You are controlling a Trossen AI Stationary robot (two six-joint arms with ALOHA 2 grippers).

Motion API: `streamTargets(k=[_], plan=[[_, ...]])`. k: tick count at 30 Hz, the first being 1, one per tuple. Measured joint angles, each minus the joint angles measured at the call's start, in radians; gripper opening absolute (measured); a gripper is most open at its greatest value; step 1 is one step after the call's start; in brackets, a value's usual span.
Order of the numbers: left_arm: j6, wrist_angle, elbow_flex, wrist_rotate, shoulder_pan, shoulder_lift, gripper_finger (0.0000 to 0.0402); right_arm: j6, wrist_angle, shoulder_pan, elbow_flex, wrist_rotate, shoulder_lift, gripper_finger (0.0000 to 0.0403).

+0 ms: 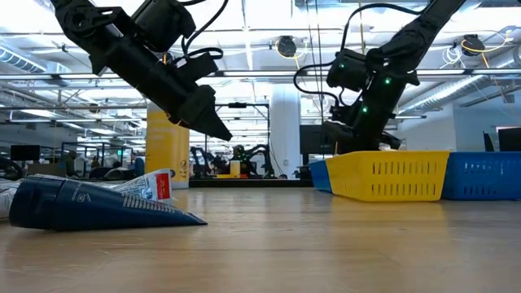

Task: Pick & Place Travel size toiletries
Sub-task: Put the white toothpaste into the top blue bin, then put the black hairbrush into the bottom blue bin

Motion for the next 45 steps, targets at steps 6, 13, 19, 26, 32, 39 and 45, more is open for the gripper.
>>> streamTargets(k=[6, 13, 19, 26, 32, 39, 45], plan=[[0.000, -0.008, 0.000, 0.000, 0.000, 0.000, 0.0225, -0.103, 0.114, 0.007, 0.000, 0.003, -0.028, 0.0130], [0.022, -0.013, 0.000, -0.004, -0.016, 0.000, 0.0225, -0.356, 0.352, 0.128, 0.001, 0.002, -0.076, 0.0126], [0.040, -0.060, 0.000, -0.048, -0.075, -0.026, 0.0225, -0.563, 0.451, 0.292, 0.001, -0.002, -0.037, 0.0121], [-0.122, -0.294, 0.001, -0.069, -0.243, -0.134, 0.0225, -0.720, 0.463, 0.415, -0.001, -0.002, 0.005, 0.0121], [-0.396, -0.472, 0.001, -0.166, -0.476, -0.199, 0.0225, -0.780, 0.457, 0.475, -0.001, -0.002, 0.004, 0.0117], [-0.583, -0.531, 0.045, -0.184, -0.696, -0.193, 0.0225, -0.757, 0.452, 0.542, -0.010, -0.003, 0.005, 0.0116], [-0.406, -0.463, 0.045, -0.128, -0.769, -0.091, 0.0225, -0.757, 0.527, 0.588, -0.062, -0.002, 0.005, 0.0116]])
